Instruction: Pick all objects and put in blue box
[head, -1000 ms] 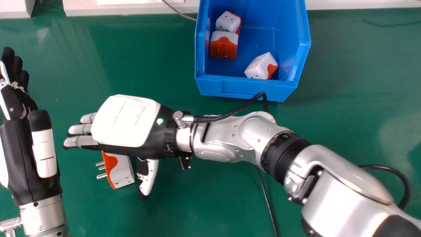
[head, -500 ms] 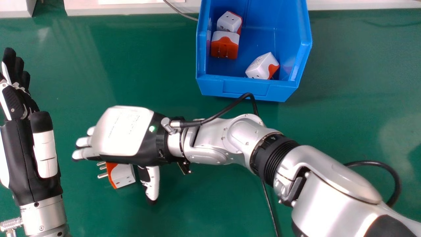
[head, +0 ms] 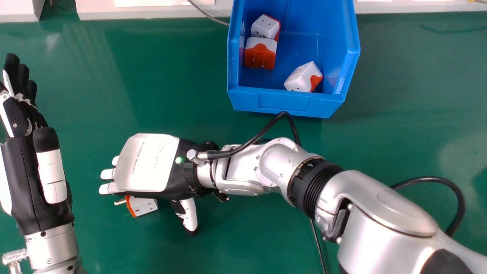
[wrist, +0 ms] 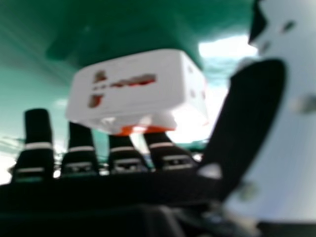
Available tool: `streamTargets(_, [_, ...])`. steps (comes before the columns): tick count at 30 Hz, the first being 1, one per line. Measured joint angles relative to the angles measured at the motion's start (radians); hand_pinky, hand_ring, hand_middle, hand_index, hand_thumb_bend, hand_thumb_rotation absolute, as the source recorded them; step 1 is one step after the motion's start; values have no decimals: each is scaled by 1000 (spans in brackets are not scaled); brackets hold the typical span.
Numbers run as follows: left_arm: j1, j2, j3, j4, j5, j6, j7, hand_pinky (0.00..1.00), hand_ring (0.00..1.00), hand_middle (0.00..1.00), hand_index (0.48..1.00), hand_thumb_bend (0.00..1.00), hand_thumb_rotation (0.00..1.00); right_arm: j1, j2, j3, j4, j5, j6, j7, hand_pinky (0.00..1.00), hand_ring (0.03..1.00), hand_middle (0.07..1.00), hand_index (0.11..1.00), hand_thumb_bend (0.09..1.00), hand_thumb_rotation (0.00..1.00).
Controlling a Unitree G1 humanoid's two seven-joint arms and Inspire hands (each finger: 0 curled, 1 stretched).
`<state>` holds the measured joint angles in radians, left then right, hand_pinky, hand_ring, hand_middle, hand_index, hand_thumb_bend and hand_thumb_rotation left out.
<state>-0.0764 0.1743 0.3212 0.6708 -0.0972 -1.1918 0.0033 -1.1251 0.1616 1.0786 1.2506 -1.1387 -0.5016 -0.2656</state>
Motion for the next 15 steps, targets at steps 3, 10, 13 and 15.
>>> streamTargets(3, [0, 0, 0, 0, 0, 0, 0, 1000, 1000, 1000, 933, 758, 1000, 0, 1, 0, 5, 5, 5, 0, 757, 887, 921, 896, 1000, 292])
streamTargets(10, [-5, 0, 1, 8, -1, 0, 0, 1000, 1000, 1000, 932, 744, 1000, 0, 1, 1, 5, 7, 7, -6, 756, 885, 918, 896, 1000, 282])
streamTargets(13, [-7, 0, 1, 8, -1, 0, 0, 1000, 1000, 1000, 932, 748, 1000, 0, 2, 2, 6, 7, 7, -13, 752, 883, 917, 896, 1000, 277])
streamTargets(15, [-7, -1, 1, 8, -1, 0, 0, 1000, 1000, 1000, 931, 752, 1000, 0, 2, 6, 6, 7, 8, -17, 749, 882, 917, 893, 1000, 271])
